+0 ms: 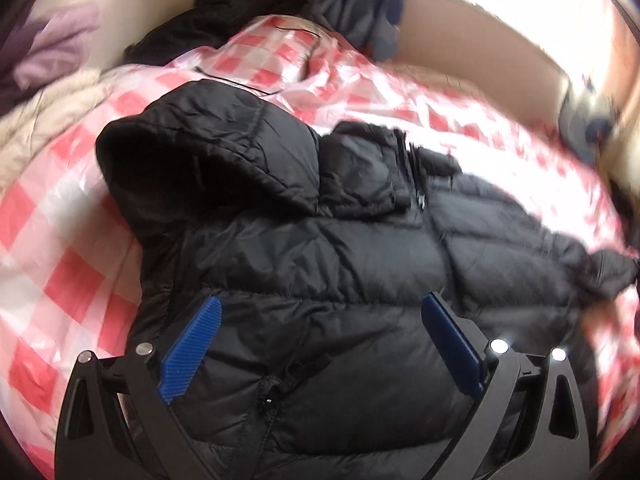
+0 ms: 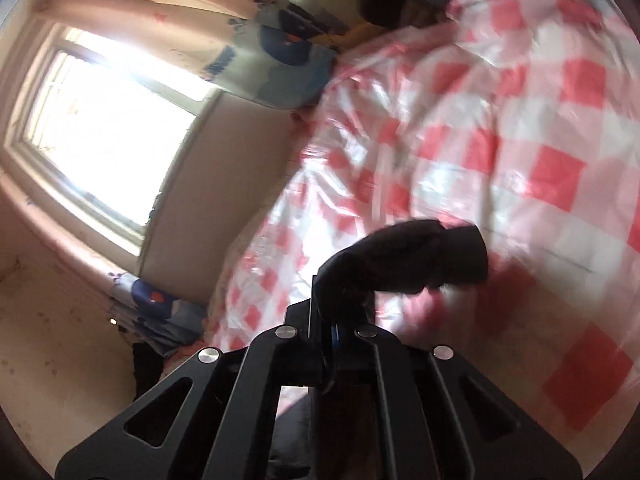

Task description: Fold large clothes

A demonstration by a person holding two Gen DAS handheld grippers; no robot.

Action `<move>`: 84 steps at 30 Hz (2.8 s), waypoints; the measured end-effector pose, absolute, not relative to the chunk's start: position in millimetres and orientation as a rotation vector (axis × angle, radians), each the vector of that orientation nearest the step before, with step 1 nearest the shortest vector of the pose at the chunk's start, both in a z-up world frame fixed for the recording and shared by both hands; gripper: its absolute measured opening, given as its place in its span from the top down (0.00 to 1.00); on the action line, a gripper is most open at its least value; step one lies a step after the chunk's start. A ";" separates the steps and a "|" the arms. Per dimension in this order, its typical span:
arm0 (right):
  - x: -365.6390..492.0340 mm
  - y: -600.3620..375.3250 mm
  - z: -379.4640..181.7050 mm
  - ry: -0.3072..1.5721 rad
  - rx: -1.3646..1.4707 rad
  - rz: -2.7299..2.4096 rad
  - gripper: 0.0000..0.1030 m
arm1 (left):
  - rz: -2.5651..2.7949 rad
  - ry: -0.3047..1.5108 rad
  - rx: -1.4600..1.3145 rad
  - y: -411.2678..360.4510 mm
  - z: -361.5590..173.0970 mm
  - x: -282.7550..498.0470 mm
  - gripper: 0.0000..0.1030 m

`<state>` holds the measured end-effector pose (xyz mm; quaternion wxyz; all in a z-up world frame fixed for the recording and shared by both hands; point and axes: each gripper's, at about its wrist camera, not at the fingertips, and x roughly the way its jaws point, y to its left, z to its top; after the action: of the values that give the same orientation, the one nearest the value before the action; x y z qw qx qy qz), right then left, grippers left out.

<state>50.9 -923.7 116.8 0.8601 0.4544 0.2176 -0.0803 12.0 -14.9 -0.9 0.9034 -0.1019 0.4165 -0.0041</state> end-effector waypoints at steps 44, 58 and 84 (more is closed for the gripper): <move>62.6 -530.0 144.9 0.439 0.703 0.509 0.96 | -0.041 0.873 0.059 11.7 31.8 211.9 0.93; 99.4 -266.8 105.0 0.673 0.103 0.677 0.94 | 0.134 0.458 -0.489 282.1 147.7 43.6 0.93; 91.1 -364.3 109.9 0.931 0.147 0.491 0.07 | 0.042 0.501 -0.568 289.9 100.0 42.7 0.93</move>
<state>91.1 -364.3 109.9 0.8621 0.0699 0.4439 0.2341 42.7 289.9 100.0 0.9289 -0.2773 0.2446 0.0207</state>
